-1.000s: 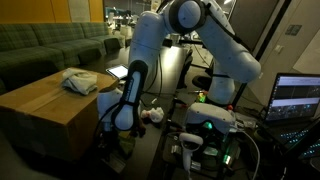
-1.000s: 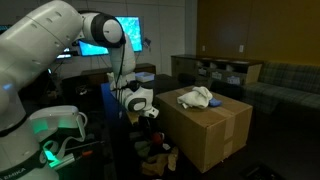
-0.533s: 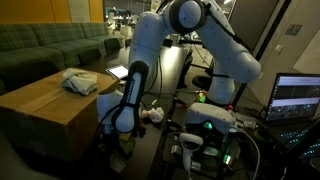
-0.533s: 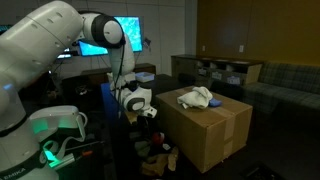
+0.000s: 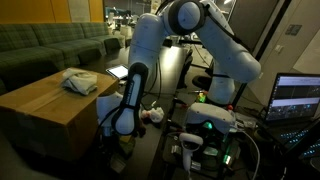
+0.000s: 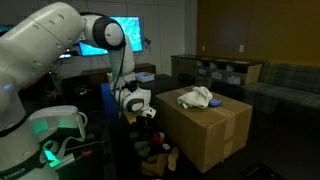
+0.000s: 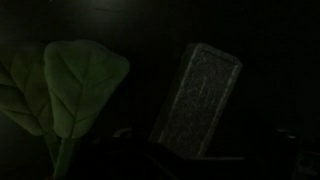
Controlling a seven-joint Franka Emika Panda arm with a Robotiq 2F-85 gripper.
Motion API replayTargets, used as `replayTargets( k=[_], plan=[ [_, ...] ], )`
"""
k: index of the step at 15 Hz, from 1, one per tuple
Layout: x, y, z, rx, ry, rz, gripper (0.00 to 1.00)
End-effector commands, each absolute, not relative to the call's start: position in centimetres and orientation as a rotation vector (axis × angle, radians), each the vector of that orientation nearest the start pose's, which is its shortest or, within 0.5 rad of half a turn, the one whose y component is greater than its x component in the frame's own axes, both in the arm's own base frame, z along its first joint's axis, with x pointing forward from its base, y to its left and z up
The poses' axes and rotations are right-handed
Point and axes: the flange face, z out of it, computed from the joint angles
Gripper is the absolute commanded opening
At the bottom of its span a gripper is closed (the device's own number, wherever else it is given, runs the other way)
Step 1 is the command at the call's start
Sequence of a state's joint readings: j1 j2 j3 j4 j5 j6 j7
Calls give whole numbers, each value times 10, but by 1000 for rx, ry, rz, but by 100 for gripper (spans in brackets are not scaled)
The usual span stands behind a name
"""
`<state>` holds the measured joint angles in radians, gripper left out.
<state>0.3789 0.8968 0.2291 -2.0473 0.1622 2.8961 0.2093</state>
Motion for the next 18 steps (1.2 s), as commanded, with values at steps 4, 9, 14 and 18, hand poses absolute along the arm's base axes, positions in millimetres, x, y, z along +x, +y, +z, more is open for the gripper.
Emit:
replayTargets(
  k=[4,9,14,18],
  plan=[
    [440,329,-3,-2903,-268,173,100],
    [436,332,-12,-2890,-273,194,100],
    [432,334,-23,-2891,-275,219,100],
    [432,338,-17,-2898,-289,209,58]
  ],
)
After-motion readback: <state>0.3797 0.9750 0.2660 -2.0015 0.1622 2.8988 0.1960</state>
